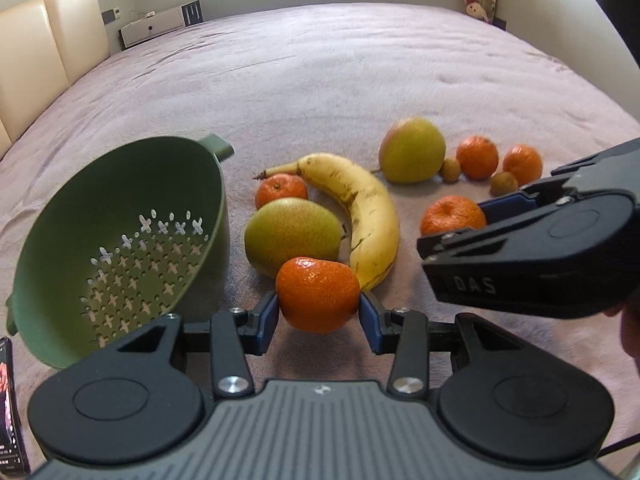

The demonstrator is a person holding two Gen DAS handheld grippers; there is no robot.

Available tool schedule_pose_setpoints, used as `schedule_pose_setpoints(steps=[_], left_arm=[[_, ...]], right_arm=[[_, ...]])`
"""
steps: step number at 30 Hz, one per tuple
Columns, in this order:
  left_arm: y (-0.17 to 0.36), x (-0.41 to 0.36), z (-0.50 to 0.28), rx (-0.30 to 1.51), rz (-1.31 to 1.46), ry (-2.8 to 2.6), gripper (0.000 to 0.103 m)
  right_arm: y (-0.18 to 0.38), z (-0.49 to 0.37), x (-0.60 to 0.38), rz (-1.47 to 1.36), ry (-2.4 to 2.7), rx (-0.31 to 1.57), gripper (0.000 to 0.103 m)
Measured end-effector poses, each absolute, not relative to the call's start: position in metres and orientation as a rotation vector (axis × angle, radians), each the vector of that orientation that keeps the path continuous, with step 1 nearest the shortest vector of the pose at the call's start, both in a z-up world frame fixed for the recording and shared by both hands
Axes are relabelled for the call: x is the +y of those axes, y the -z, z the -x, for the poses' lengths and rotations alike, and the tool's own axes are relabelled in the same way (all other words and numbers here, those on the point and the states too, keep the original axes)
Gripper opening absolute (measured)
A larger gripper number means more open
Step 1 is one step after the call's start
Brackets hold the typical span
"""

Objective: Organize fruits
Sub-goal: 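Carry the mandarins over the green colander and open both tools to drop them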

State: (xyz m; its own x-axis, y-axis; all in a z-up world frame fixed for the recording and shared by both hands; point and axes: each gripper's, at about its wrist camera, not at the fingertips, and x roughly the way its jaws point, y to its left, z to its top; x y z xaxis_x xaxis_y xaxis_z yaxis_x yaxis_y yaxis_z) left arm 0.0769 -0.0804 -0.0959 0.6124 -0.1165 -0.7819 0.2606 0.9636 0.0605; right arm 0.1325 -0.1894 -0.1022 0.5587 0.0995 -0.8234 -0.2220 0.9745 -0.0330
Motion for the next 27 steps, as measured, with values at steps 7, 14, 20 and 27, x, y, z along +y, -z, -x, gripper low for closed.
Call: schedule_pose_setpoints(steps=[7,14,20,27], left_arm=[[0.054,-0.069,-0.065,0.845,-0.108,0.228,0.049],[0.018,-0.044,-0.061,0.803,-0.093,0.201,0.049],[-0.002,-0.009,-0.073,0.787,-0.071,0.149,0.049],[-0.016,0.028,-0.100,0.823,-0.060,0.099,0.049]], right_arm=[[0.067,-0.128,-0.184,0.138,-0.187,0.873,0.044],[0.034,-0.125,-0.168,0.119,-0.200,0.802,0.044],[0.015,-0.126,-0.141,0.130,-0.252,0.749,0.044],[0.011,-0.136,-0.107,0.164,-0.303,0.748,0.044]])
